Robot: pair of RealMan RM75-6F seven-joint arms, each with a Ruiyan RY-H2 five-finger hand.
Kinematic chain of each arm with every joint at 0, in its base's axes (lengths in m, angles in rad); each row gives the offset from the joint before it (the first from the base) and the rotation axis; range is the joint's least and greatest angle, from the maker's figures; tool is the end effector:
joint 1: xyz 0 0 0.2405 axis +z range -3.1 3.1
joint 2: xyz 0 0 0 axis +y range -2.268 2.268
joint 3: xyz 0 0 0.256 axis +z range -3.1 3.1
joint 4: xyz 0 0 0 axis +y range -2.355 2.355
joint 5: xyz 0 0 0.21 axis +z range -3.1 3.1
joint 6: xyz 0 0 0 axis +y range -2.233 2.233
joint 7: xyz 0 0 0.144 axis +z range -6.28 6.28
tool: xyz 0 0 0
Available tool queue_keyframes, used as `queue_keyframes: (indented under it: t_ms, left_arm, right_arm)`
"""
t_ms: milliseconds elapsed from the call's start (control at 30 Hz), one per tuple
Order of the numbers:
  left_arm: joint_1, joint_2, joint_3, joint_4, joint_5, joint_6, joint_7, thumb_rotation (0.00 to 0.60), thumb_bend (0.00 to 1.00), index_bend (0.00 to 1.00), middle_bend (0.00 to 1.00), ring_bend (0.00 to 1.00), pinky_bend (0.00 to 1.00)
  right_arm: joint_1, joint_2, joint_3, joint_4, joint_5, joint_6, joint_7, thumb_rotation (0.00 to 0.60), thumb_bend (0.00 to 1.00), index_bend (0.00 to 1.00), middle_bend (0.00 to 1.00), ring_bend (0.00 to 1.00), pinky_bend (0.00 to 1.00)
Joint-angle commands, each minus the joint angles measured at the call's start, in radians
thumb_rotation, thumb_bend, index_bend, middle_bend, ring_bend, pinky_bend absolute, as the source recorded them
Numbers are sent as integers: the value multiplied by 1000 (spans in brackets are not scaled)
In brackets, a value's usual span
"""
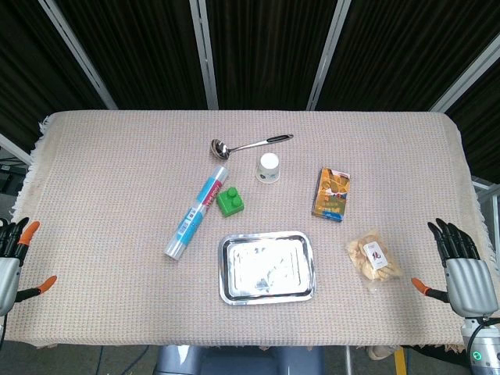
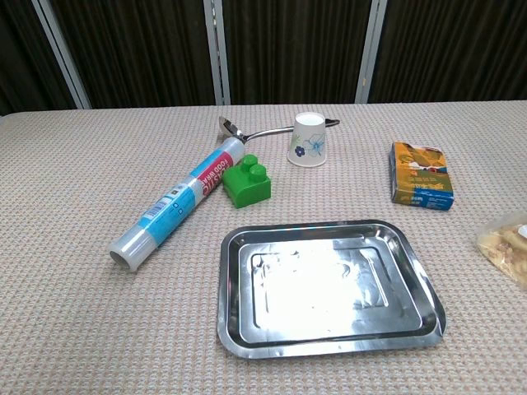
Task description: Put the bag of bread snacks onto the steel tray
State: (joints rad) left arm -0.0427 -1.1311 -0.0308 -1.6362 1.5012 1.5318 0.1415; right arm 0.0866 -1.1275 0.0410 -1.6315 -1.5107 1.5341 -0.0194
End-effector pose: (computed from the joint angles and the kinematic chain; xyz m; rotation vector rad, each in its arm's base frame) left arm -0.3112 0.1636 0.1565 -1.3824 -0.8297 -0.8110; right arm -0.3027 -0.1792 0.1593 1.3696 -0.8750 0.9457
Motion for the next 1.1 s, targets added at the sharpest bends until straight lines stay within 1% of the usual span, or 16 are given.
queue_keyframes:
  t_ms: [33, 467, 700, 933, 1100]
  left_arm:
    - [2, 0, 1, -3, 1, 2, 0, 538, 2, 70, 0, 0, 0]
    - [6, -1, 6, -6, 19, 15, -3, 534, 2, 70, 0, 0, 0]
    - [3, -1, 5, -7, 22, 11, 0, 534, 1, 71, 0, 0, 0]
    - [-3, -4, 2, -6, 19, 3, 6, 534, 1, 70, 0, 0, 0]
    - [-3, -4, 2, -4, 16, 0, 5, 537, 1, 71, 0, 0, 0]
  right_arm:
    - [-4, -5, 0, 6, -5, 5, 9, 600, 0, 14, 9, 0, 103]
    - [-22, -19, -4, 36, -30, 29, 44, 600, 0, 0, 0, 0, 102]
    - [-17, -24, -4, 43, -39, 17, 49, 600, 0, 0, 0, 0, 102]
    - [1, -32, -8, 38, -52, -17, 40, 600, 0, 0, 0, 0, 102]
    - [38, -37, -11, 35, -56, -86, 27, 600, 0, 0, 0, 0, 102]
